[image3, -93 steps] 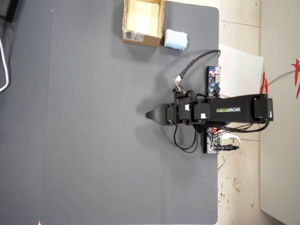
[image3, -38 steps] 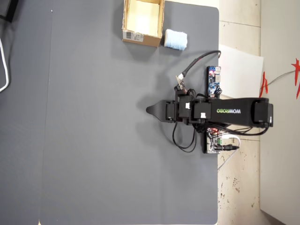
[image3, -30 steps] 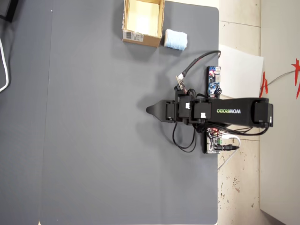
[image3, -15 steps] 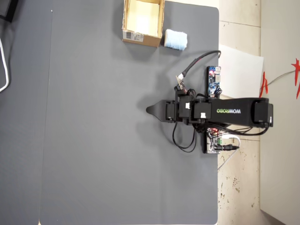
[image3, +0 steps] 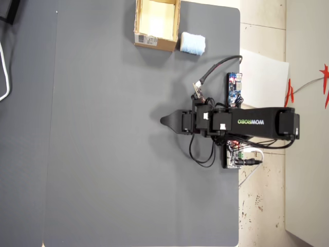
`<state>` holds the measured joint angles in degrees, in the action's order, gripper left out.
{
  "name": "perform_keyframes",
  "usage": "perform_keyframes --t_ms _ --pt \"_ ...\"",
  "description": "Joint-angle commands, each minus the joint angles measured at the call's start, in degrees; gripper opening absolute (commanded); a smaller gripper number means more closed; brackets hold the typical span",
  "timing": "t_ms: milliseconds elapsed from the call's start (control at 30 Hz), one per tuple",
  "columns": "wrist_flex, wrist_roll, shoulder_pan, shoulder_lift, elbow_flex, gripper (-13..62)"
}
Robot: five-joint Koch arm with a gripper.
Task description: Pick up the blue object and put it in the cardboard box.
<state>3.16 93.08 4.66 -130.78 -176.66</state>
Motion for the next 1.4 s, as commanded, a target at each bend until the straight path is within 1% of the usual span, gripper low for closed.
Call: perform_keyframes --t_ms 0,133,433,567,700,900,1133,1367 --pt "-5.54 1.32 0.62 -4.75 -2.02 33.8" --pt "-4.57 1.05 1.14 -4.57 -2.02 33.8" --pt "3.25 -18.63 2.90 -4.75 0.09 34.3" --pt "3.16 -25.22 7.21 -4.75 4.66 34.0" --pt "2.81 -26.63 13.71 -4.75 9.76 33.9" --pt "-6.77 -26.89 23.03 -4.83 17.84 33.8" --pt "-25.84 -26.81 31.11 -4.04 32.43 33.8" --pt "-33.75 -28.56 37.18 -0.97 41.92 33.8"
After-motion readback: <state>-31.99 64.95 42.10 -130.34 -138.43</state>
